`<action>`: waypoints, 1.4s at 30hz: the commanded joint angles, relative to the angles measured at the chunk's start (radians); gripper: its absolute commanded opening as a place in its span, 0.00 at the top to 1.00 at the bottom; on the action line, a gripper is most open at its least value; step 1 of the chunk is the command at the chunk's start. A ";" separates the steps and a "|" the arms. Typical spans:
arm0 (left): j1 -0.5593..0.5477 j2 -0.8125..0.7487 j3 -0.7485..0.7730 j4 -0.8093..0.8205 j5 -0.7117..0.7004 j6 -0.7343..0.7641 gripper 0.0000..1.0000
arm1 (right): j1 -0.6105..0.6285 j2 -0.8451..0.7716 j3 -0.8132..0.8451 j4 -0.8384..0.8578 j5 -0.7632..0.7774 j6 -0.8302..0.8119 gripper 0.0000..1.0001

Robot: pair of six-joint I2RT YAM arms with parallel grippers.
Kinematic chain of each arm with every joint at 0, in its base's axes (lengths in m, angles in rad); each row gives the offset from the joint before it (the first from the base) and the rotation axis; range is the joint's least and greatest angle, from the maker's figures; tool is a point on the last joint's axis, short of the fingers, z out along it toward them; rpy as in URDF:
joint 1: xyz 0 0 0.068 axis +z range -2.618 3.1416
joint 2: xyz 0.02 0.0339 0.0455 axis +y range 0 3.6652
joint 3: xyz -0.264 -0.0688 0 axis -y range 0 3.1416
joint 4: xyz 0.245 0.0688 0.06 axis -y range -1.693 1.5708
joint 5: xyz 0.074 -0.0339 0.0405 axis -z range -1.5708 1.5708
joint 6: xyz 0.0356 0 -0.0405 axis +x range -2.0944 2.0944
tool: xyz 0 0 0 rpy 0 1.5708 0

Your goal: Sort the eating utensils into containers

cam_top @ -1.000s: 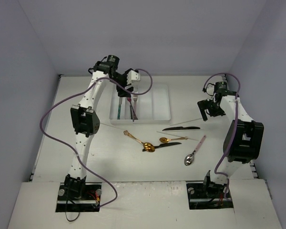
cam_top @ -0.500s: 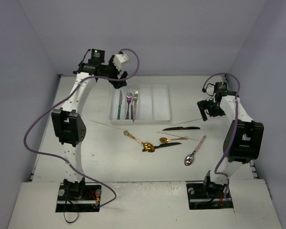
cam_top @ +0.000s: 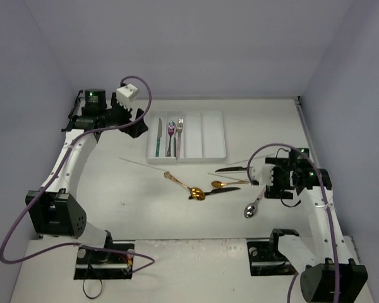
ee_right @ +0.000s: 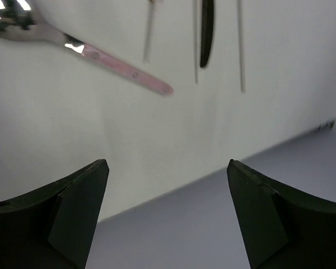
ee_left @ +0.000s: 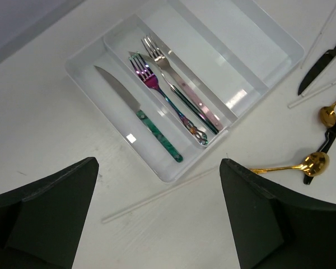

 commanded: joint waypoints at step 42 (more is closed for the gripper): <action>0.018 -0.020 -0.026 -0.060 -0.101 -0.032 0.14 | 0.240 0.445 -0.237 0.172 0.033 -0.714 0.50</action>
